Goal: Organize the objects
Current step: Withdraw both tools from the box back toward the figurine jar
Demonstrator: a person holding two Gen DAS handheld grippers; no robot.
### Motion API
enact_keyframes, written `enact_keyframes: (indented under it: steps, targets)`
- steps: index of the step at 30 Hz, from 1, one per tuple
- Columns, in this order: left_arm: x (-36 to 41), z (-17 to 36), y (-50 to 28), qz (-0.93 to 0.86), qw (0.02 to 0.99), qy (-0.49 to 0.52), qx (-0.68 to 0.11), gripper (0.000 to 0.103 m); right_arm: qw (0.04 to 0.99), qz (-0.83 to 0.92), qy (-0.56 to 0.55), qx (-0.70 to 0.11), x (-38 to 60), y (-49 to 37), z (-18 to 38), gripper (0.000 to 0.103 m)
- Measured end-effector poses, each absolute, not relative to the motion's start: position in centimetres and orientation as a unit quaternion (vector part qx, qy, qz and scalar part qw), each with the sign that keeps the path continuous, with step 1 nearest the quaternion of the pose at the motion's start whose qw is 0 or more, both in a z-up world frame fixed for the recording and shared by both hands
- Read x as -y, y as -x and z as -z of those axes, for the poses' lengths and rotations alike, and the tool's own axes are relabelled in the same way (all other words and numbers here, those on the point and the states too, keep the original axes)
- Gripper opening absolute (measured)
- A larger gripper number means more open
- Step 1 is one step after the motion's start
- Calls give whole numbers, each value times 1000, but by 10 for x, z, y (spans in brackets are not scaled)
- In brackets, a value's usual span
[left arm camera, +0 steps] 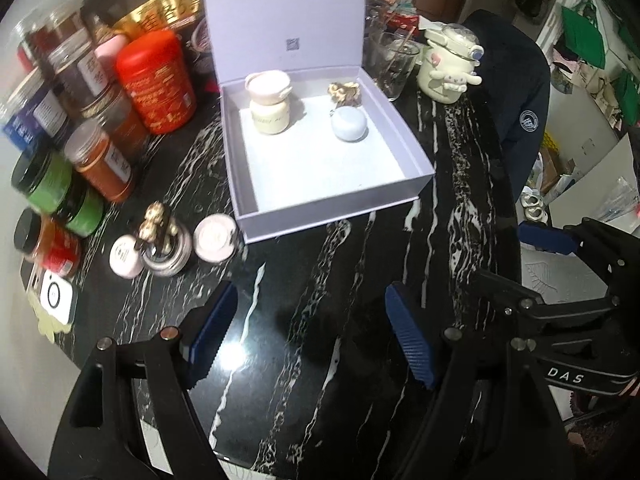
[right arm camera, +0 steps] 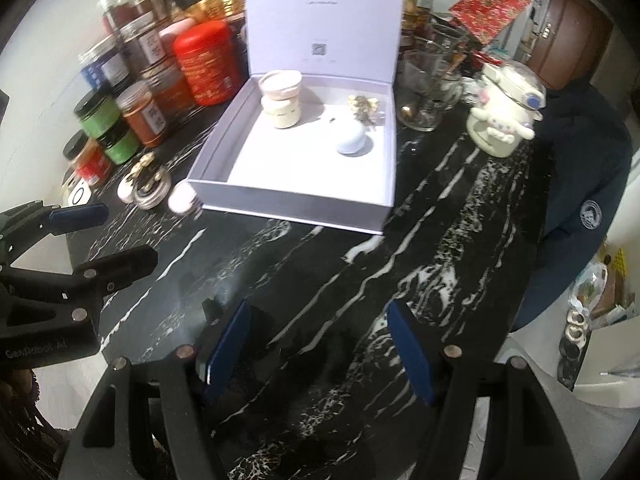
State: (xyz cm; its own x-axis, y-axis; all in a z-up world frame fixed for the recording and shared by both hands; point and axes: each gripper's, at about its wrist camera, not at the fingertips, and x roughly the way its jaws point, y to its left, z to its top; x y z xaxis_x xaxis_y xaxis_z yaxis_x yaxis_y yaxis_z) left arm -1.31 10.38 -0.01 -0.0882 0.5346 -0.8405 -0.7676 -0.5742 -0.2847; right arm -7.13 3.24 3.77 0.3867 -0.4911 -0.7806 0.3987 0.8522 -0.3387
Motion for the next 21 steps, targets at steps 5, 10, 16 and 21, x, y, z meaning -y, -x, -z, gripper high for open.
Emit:
enact_keyframes:
  steps: [5,10,16,21]
  targets:
    - [-87,8,17,-732,430,517,-105,75,832,249,57,-493,-45,57,-28,72]
    - [-68,16,27,-737,411,528,-93,75,832,228,68,-502,-58,40,-19,72]
    - [-45,27,39,-742,387,541,-81,75,831,206,76,-511,-71,19,-7,72]
    - [-24,39,51,-745,367,553,-70,75,830,189,81,-518,-84,-2,2,72]
